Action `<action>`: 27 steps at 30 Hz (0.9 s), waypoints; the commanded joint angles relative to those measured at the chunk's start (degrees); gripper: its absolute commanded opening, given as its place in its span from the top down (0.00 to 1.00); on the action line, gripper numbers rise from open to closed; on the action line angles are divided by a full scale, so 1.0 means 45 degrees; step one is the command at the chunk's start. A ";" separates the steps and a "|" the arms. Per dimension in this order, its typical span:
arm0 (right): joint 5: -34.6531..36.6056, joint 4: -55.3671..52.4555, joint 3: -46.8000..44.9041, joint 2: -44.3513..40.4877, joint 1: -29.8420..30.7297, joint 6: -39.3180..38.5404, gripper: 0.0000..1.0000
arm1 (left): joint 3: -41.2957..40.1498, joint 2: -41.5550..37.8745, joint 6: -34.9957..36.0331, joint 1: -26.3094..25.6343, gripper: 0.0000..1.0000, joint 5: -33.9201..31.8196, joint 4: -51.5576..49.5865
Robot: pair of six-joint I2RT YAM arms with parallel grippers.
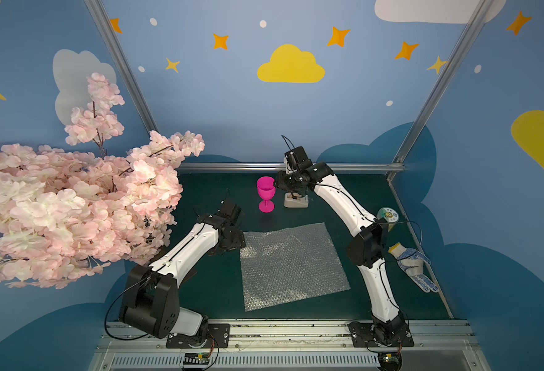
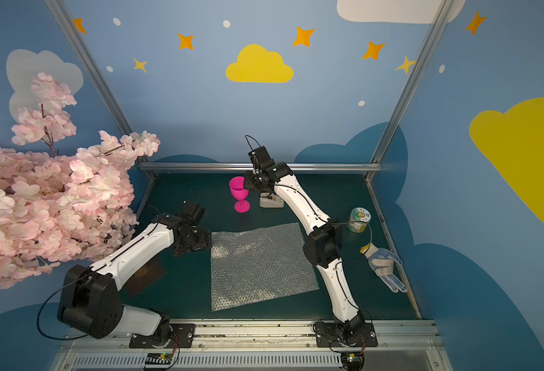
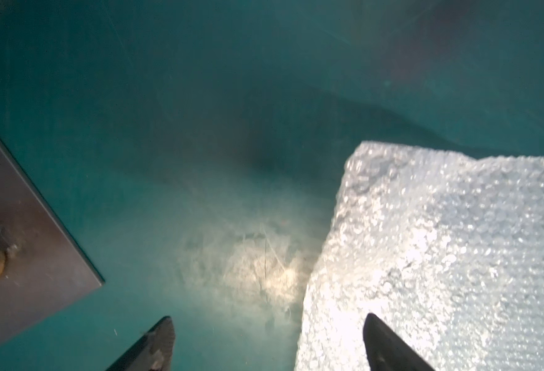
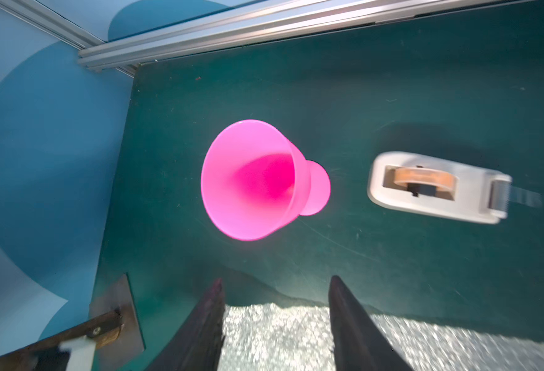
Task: Wrap wine glasses in bubble wrap
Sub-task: Pick up the wine glass at the center of the board.
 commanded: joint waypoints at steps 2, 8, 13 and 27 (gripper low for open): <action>0.0733 0.0481 0.0416 0.0767 0.0178 0.0139 0.47 | -0.0271 -0.0353 -0.0509 -0.0195 0.09 0.0314 -0.0391; 0.1425 0.1507 0.0184 0.1264 0.0216 0.0264 0.46 | -0.0686 -0.0784 -0.0193 -0.0318 0.09 0.0391 -0.0058; 0.1240 0.2379 0.0089 0.1526 0.0188 0.1037 0.46 | -0.0948 -0.1154 0.0113 -0.0308 0.09 0.0269 0.0032; 0.1460 0.2321 0.0028 0.2112 0.0149 0.1405 0.67 | -0.0083 -0.2008 0.0794 -0.0313 0.09 0.0002 -0.0584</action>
